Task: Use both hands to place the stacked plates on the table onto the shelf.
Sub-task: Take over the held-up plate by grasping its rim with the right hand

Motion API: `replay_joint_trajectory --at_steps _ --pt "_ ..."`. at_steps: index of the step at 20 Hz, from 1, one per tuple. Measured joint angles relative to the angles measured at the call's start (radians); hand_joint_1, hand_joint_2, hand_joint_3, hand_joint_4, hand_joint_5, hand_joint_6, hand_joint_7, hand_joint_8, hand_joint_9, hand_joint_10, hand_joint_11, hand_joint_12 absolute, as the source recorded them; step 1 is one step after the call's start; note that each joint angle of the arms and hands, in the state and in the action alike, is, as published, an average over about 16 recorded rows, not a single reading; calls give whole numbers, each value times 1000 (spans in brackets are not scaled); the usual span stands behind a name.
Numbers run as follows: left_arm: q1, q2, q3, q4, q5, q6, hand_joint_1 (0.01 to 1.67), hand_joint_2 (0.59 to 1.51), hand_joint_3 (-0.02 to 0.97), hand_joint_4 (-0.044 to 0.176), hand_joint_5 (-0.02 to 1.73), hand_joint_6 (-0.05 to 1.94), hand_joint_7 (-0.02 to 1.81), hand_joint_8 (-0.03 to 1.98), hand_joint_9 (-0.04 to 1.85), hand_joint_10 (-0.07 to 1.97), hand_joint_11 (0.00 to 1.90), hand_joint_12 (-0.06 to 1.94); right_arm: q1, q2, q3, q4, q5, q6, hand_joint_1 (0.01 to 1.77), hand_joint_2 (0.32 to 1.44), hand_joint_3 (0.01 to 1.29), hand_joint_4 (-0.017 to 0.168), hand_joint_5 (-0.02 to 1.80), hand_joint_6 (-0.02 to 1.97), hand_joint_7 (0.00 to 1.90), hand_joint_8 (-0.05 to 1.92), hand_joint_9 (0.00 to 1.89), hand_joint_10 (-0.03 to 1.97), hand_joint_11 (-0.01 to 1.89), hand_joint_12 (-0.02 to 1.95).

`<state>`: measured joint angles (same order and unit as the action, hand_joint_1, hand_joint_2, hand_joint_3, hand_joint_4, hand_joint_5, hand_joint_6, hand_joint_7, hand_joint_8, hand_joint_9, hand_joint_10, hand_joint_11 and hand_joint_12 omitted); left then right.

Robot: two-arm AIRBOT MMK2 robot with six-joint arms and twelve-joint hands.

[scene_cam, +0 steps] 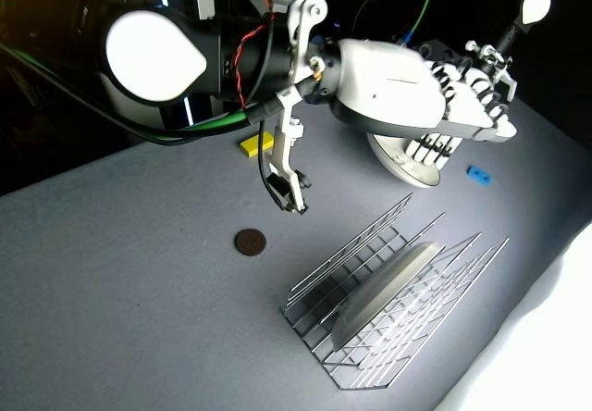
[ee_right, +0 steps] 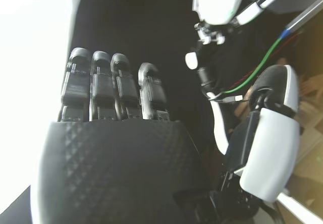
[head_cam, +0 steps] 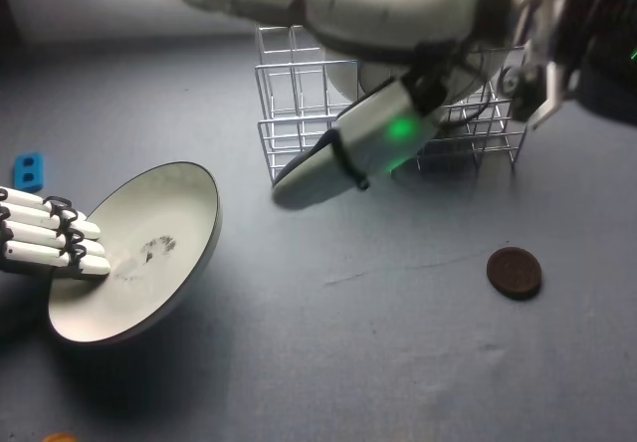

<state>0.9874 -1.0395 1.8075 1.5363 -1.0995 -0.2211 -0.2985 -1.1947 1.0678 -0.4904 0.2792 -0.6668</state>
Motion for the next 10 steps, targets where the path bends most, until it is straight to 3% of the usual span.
replay_joint_trajectory --at_steps 3,7,10 --pt "3 0 0 -3 0 -1 13 1142 18 -9 -12 -37 -10 -13 -26 -50 25 25 -48 -39 -19 105 -3 -161 345 785 10 42 20 15 22 14 22 22 22 -2" --pt "5 -1 0 -4 0 -1 13 1143 17 -9 -13 -37 -10 -13 -26 -50 25 25 -91 -103 -23 186 -9 -297 360 793 9 7 21 15 21 14 22 22 22 -1" --pt "5 -1 0 -4 0 -1 13 1143 17 -9 -12 -37 -10 -13 -26 -50 25 25 -115 -149 -20 228 -21 -368 470 799 10 5 20 15 22 14 22 22 22 -2"
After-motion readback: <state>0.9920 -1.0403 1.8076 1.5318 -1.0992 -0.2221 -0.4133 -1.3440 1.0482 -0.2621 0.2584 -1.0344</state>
